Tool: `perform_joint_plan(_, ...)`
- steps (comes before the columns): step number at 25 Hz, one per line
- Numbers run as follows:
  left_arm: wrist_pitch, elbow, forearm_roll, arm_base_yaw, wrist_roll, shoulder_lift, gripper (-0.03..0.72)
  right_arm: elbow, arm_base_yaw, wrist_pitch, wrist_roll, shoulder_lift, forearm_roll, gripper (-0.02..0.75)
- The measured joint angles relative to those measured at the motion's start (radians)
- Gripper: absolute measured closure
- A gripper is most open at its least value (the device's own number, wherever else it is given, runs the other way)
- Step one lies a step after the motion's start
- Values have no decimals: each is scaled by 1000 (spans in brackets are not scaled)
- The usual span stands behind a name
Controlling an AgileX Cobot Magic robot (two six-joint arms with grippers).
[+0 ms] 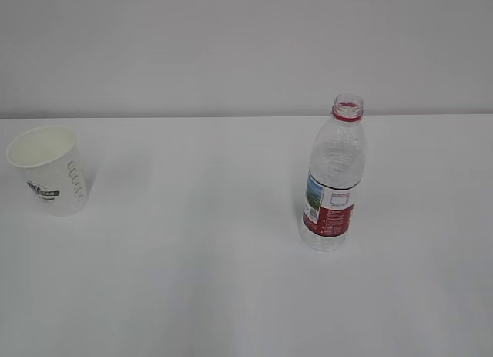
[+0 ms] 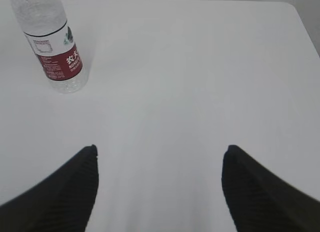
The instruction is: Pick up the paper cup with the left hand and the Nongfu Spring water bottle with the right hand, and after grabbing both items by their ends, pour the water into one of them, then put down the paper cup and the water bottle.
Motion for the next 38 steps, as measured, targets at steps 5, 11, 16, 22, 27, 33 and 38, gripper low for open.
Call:
perform_joint_plan(5, 0, 0, 0, 0, 0, 0, 109, 0, 0, 0, 0, 0, 0, 156)
perform_joint_plan(11, 0, 0, 0, 0, 0, 0, 109, 0, 0, 0, 0, 0, 0, 156)
perform_joint_plan(16, 0, 0, 0, 0, 0, 0, 111, 0, 0, 0, 0, 0, 0, 156)
perform_joint_plan(22, 0, 0, 0, 0, 0, 0, 111, 0, 0, 0, 0, 0, 0, 155)
perform_joint_plan(27, 0, 0, 0, 0, 0, 0, 111, 0, 0, 0, 0, 0, 0, 155)
perform_joint_plan(33, 0, 0, 0, 0, 0, 0, 111, 0, 0, 0, 0, 0, 0, 156)
perform_joint_plan(38, 0, 0, 0, 0, 0, 0, 111, 0, 0, 0, 0, 0, 2, 156)
